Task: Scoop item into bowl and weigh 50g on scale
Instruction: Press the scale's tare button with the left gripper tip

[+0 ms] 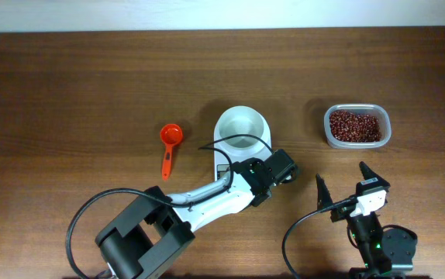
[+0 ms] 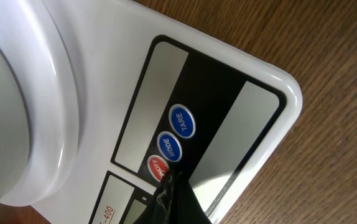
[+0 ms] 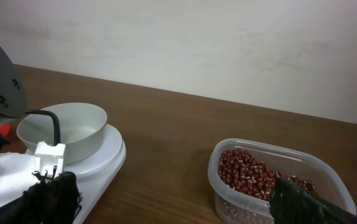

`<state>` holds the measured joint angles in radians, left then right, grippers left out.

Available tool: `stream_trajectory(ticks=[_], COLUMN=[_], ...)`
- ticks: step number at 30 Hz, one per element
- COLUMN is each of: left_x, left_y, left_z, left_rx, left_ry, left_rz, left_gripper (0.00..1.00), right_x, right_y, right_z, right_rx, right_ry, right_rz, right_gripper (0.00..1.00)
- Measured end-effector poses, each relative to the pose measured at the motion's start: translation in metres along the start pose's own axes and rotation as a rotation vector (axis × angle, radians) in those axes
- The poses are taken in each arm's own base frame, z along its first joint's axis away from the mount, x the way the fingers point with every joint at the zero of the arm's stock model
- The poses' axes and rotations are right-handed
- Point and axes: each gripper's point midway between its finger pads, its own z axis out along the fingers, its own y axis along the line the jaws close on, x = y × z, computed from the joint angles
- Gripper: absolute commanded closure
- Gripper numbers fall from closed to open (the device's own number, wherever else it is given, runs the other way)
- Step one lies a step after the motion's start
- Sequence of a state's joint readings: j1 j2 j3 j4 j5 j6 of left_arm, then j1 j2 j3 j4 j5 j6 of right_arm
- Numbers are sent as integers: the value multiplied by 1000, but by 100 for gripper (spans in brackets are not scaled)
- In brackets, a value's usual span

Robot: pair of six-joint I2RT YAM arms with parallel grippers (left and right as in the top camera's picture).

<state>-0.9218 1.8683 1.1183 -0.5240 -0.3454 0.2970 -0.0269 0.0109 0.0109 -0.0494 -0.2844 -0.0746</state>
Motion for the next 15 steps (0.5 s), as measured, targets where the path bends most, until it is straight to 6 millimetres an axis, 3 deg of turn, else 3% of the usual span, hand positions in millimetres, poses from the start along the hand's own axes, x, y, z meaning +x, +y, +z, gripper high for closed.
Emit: stream_trajectory(ticks=[15], left_x=[-3], left_y=[5], left_z=[4], left_rx=[-10], left_ry=[-6], left_rz=[-11], left_gripper=[100], right_x=[0], right_y=[0], right_z=[0], right_rx=[0], right_ry=[0], right_rz=[0], right_gripper=[1])
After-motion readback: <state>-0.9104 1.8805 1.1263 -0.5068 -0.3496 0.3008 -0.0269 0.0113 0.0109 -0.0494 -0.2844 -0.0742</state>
